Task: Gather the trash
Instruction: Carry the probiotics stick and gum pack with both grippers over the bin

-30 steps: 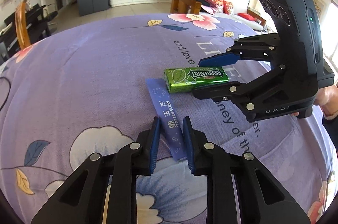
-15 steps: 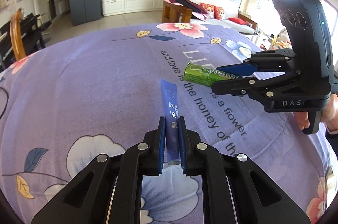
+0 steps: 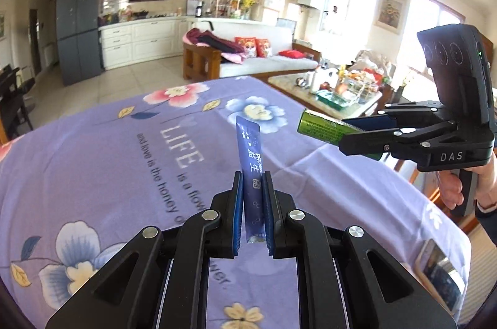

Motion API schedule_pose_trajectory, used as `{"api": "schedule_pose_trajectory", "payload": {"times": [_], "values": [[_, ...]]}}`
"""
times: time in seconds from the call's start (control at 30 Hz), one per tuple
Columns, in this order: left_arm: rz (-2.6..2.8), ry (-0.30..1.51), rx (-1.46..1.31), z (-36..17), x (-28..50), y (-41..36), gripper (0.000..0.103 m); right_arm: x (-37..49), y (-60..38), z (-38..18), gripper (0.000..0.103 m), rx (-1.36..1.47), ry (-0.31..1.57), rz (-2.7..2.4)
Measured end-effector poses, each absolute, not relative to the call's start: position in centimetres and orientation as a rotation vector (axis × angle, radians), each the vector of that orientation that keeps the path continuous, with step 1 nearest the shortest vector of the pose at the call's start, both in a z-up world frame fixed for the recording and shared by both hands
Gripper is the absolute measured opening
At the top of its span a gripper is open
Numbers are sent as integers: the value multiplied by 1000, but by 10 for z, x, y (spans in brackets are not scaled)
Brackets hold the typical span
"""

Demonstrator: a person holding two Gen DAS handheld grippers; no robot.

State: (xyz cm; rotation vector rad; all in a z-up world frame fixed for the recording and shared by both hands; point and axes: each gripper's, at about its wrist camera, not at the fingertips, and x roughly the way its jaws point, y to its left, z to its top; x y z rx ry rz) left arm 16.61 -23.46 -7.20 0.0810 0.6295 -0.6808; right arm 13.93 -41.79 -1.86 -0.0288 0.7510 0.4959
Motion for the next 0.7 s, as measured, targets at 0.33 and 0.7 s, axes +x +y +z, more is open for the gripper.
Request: {"api": "schedule_pose_trajectory", "payload": {"times": [0.33,0.7], "values": [[-1002,513,105,-23,30,-362,12,-60,-543,6,31,122,560,214],[-1444,606,174,-84,-118,-566,12,-288,-679,-64,31,359,461,-279]]}}
